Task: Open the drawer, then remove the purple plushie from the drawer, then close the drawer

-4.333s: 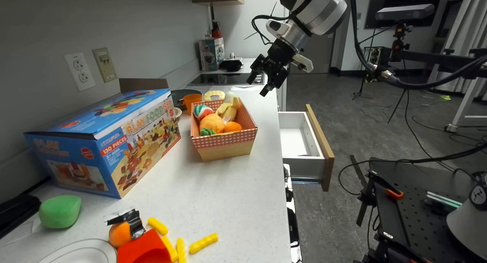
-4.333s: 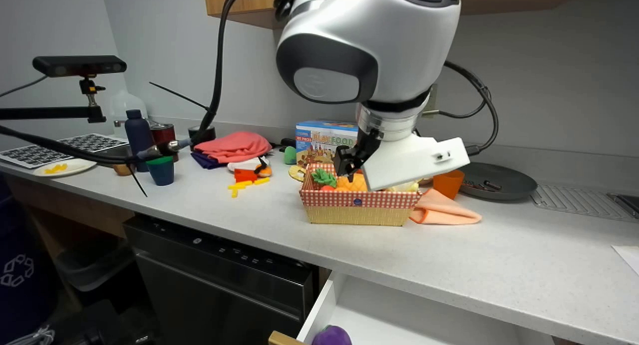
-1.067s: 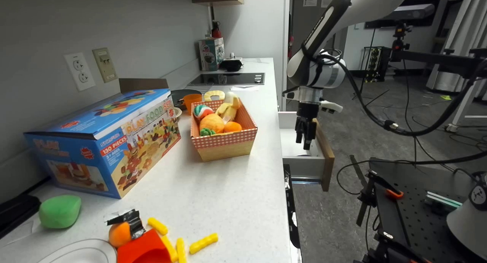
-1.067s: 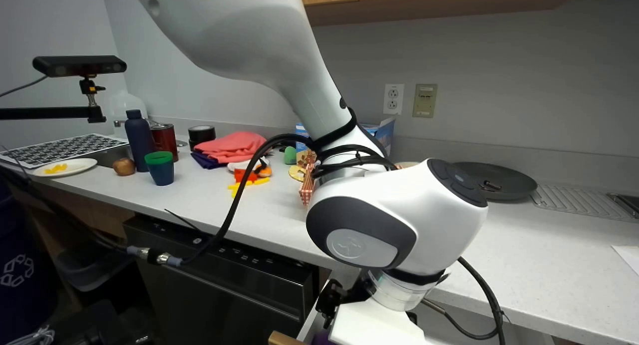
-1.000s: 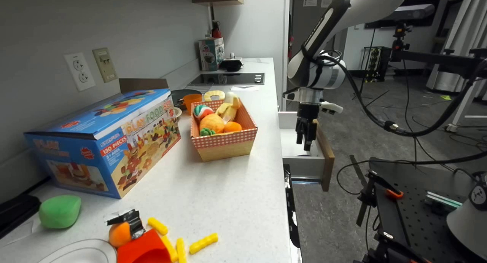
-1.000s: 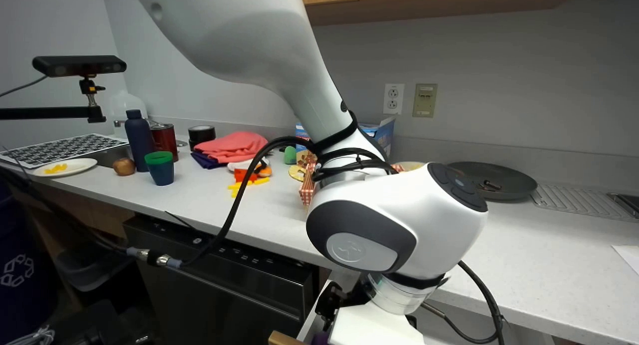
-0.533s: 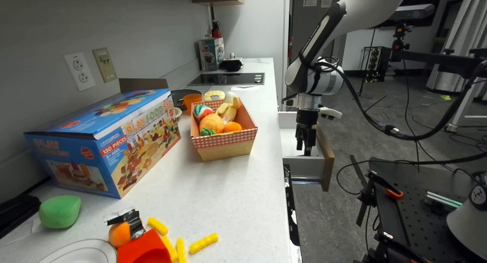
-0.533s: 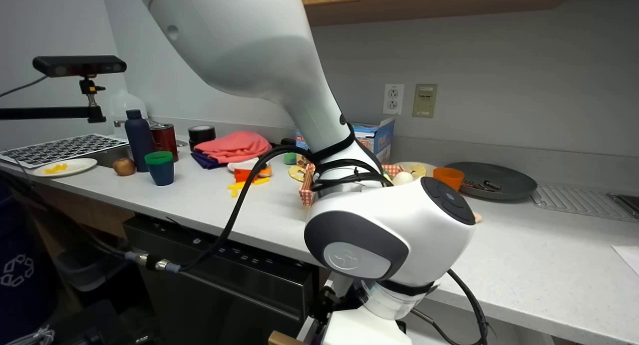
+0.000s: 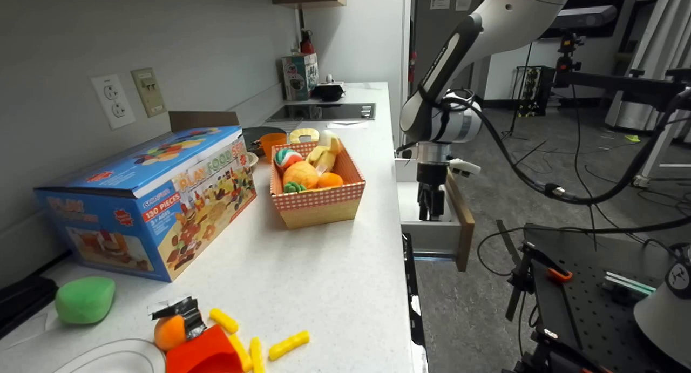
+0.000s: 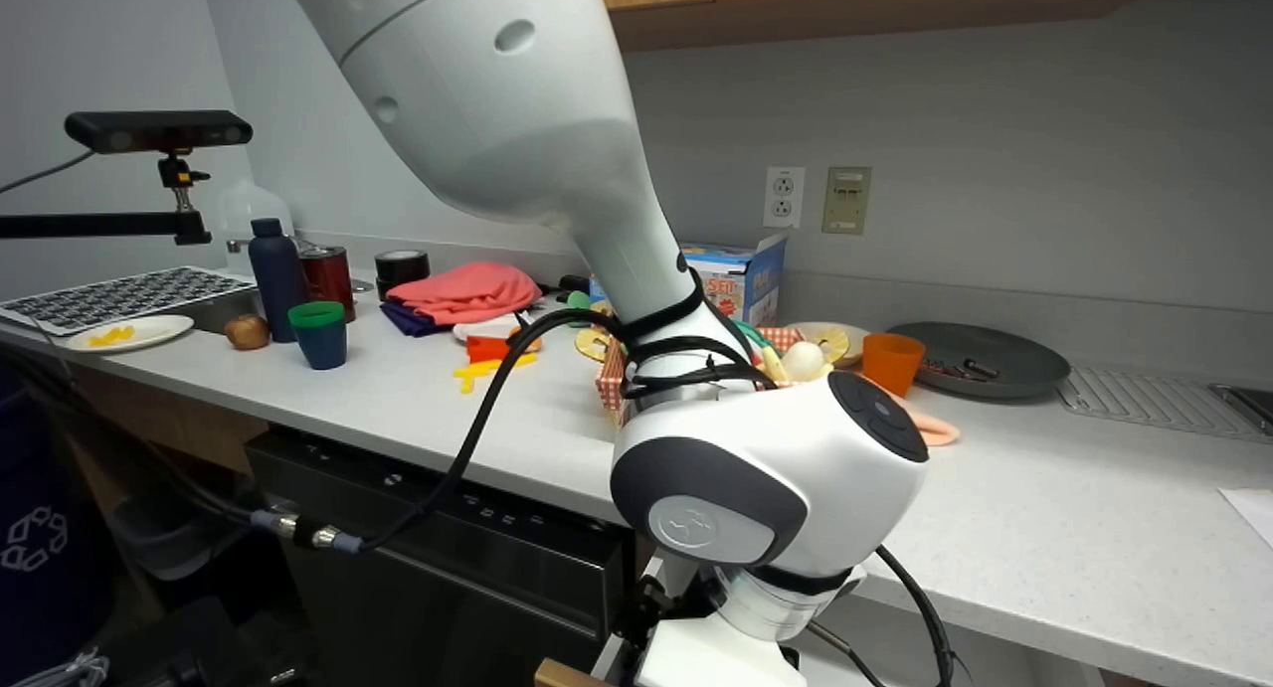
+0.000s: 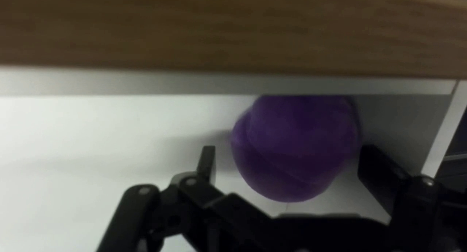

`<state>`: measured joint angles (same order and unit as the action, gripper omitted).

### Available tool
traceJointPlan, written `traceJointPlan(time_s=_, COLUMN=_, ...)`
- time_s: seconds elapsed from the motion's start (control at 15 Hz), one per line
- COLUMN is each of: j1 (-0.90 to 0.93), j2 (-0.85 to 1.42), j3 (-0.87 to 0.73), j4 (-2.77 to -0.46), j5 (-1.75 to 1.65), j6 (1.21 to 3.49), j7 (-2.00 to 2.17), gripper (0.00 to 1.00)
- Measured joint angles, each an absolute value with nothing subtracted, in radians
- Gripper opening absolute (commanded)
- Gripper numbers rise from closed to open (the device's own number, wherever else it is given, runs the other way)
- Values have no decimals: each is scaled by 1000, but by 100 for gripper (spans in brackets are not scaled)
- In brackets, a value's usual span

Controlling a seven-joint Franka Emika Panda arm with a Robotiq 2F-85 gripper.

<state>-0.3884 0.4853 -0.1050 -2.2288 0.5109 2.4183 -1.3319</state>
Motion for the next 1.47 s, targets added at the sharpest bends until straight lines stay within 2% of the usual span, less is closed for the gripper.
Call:
traceJointPlan(time_s=0.33, j1=-388, j2=499, j3=-104, j4=-2225, j5=508, j6=2418, j7=-1302, gripper=34)
traceJointPlan(time_s=0.67, j1=-388, j2=464, j3=-105, j4=-2226, j5=485, j6=2424, j7=-1279, gripper=3)
traceJointPlan(time_s=0.73, j1=-388, j2=444, j3=-106, j4=-2232, j5=465, j6=2430, j7=-1271, gripper=5)
traceJointPlan(time_s=0.93, j1=-384, j2=344, j3=-117, j4=-2264, j5=393, j6=2451, j7=-1246, gripper=3)
traceJointPlan(time_s=1.47, j1=-335, j2=5, j3=-137, j4=-2314, j5=268, j6=2521, j7=-1236, gripper=5)
